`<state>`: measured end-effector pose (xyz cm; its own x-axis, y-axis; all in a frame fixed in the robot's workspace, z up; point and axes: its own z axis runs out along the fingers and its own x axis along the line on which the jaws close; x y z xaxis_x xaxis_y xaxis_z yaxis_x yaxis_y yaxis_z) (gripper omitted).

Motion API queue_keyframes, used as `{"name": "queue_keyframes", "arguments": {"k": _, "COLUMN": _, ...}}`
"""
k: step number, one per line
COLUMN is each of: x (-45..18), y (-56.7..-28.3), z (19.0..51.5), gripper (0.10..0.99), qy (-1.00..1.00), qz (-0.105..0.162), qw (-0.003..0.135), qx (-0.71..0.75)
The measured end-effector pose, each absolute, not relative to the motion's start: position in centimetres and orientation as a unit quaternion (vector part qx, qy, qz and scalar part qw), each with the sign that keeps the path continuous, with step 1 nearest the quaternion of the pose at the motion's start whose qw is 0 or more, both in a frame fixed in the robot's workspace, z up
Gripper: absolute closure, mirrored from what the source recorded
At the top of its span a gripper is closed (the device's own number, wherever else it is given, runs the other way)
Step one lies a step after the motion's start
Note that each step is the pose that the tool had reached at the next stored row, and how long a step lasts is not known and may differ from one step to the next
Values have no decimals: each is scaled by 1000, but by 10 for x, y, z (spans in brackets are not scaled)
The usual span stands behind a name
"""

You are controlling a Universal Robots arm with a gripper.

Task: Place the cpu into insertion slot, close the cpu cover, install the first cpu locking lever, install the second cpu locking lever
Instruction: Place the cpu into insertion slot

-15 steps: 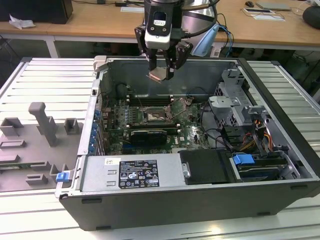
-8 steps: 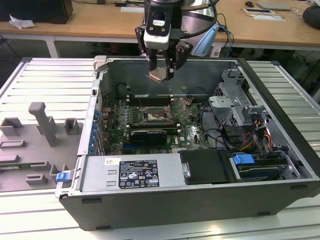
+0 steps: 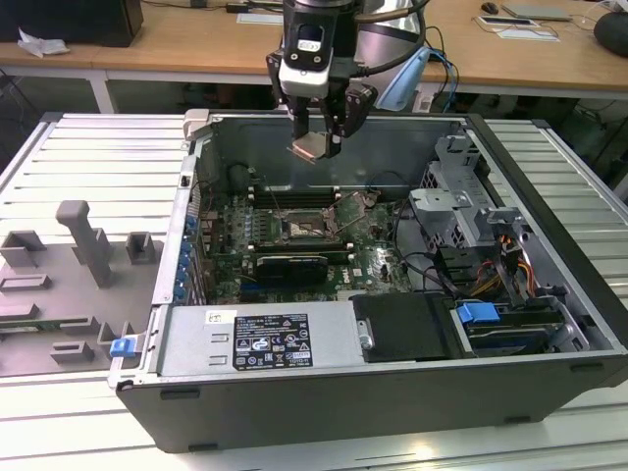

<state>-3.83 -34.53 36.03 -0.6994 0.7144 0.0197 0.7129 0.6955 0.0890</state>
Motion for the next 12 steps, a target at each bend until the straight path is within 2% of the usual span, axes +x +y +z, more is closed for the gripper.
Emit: {"name": "queue_keyframes", "arguments": {"k": 12, "x": -38, "y": -345, "z": 358, "gripper": 545, "qy": 896, "qz": 43, "qw": 11, "qx": 442}}
